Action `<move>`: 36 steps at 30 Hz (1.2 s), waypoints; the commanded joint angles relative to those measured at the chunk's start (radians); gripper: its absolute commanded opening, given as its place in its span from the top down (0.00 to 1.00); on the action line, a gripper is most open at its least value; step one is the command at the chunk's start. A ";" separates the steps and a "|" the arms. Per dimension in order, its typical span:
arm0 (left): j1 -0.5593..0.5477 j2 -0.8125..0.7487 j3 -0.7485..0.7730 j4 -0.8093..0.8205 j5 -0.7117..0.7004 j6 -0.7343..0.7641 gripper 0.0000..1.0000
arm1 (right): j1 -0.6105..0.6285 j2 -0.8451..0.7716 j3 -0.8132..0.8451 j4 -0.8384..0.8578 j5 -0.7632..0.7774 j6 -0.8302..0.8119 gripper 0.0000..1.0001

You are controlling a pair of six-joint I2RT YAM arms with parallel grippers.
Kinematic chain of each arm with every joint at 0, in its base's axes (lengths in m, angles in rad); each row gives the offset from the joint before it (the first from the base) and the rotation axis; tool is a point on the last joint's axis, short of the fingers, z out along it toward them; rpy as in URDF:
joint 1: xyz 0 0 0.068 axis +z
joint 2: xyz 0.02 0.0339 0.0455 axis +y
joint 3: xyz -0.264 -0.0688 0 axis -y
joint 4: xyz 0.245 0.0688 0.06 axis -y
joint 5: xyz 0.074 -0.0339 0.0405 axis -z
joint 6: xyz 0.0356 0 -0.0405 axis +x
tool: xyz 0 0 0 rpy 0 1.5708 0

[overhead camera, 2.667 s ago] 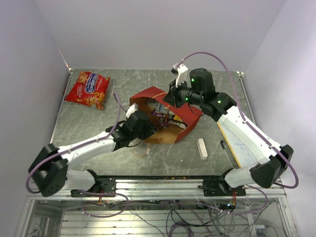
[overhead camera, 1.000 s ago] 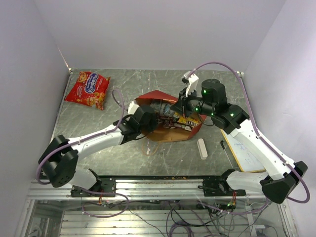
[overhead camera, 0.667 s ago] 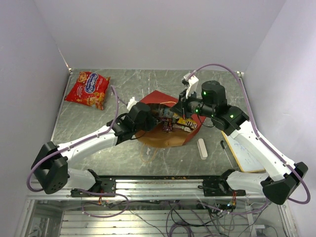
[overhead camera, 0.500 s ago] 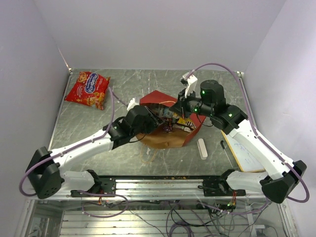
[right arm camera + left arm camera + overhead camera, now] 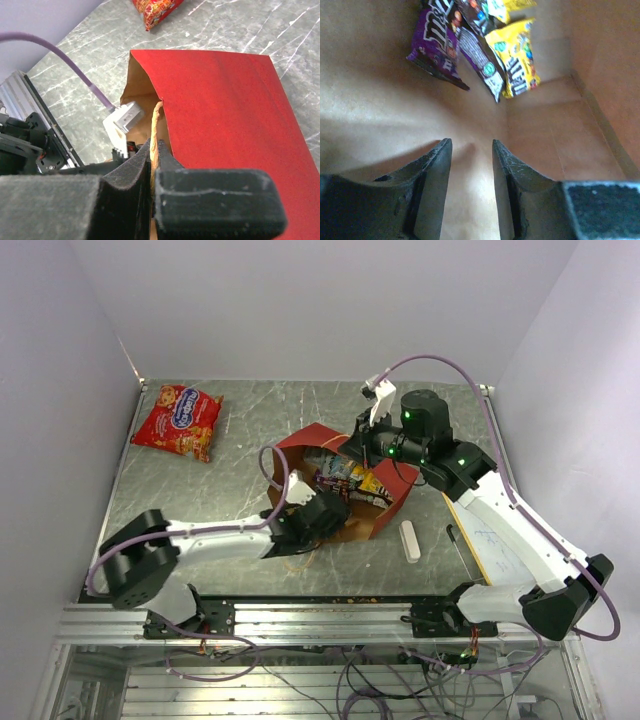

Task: Take the snacks out of the paper bag
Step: Take out the snack from the paper bag.

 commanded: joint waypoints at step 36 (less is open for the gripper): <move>0.103 0.354 0.306 -0.243 -0.200 -0.376 0.88 | 0.001 -0.059 0.047 -0.065 -0.033 -0.057 1.00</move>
